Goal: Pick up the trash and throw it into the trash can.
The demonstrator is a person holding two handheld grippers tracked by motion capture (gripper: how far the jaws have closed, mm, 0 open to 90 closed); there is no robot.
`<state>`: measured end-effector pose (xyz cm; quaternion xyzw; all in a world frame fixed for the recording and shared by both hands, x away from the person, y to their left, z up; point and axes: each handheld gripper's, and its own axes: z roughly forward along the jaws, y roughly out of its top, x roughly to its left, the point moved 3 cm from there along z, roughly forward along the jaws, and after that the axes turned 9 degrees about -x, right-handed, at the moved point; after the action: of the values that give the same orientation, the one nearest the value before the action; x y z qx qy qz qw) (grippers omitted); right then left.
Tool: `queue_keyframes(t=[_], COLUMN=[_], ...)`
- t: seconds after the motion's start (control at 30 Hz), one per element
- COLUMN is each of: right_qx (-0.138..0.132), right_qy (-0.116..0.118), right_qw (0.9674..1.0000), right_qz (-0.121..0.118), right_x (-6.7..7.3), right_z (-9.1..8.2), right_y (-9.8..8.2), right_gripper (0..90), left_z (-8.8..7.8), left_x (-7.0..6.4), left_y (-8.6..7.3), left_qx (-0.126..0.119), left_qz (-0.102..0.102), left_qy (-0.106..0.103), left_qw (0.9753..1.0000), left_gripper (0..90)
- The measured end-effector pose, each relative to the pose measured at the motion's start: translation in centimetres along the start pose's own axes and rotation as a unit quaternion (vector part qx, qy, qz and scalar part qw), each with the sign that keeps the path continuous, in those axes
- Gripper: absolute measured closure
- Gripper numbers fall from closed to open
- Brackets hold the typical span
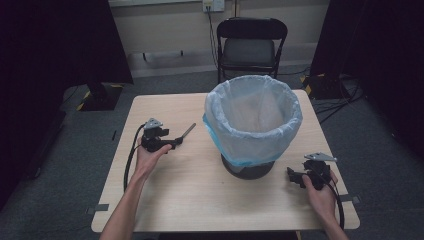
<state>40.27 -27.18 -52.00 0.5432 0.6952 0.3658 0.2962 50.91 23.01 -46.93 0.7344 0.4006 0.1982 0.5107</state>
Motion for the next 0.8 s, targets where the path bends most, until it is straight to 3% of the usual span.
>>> queue_keyframes(t=[0.2, 0.3, 0.33, 0.47, 0.57, 0.7, 0.73, 0.8], right_qx=[0.000, 0.000, 0.000, 0.000, 0.000, 0.000, 0.000, 0.000], right_qy=[0.000, 0.000, 0.000, 0.000, 0.000, 0.000, 0.000, 0.000], right_qw=[1.0000, 1.0000, 1.0000, 1.0000, 1.0000, 1.0000, 1.0000, 1.0000], right_qz=[0.000, 0.000, 0.000, 0.000, 0.000, 0.000, 0.000, 0.000], right_x=[0.0, 0.0, 0.0, 0.0, 0.0, 0.0, 0.0, 0.0], right_z=[0.0, 0.0, 0.0, 0.0, 0.0, 0.0, 0.0, 0.0], right_y=[0.0, 0.0, 0.0, 0.0, 0.0, 0.0, 0.0, 0.0], right_gripper=[9.6, 9.6, 9.5, 9.5, 9.6, 9.5, 9.5, 9.6], left_z=[3.5, 4.3, 4.9, 5.7, 6.0, 6.5, 6.8, 6.9], left_x=[1.1, 1.5, 1.9, 2.6, 2.9, 2.6, 2.3, 2.2], left_y=[0.9, 0.6, 0.1, -1.1, -1.4, -1.8, -1.9, -1.8], left_qx=[0.030, 0.039, 0.039, 0.061, 0.063, 0.073, 0.074, 0.075], left_qz=[0.005, 0.009, 0.002, -0.004, -0.010, 0.002, 0.015, 0.016], left_qy=[0.000, 0.005, 0.010, 0.016, 0.019, 0.016, 0.022, 0.025], left_qw=[0.9995, 0.9992, 0.9992, 0.9980, 0.9978, 0.9972, 0.9969, 0.9967], left_gripper=[25.9, 31.0, 31.5, 32.9, 32.8, 33.1, 32.3, 35.1])
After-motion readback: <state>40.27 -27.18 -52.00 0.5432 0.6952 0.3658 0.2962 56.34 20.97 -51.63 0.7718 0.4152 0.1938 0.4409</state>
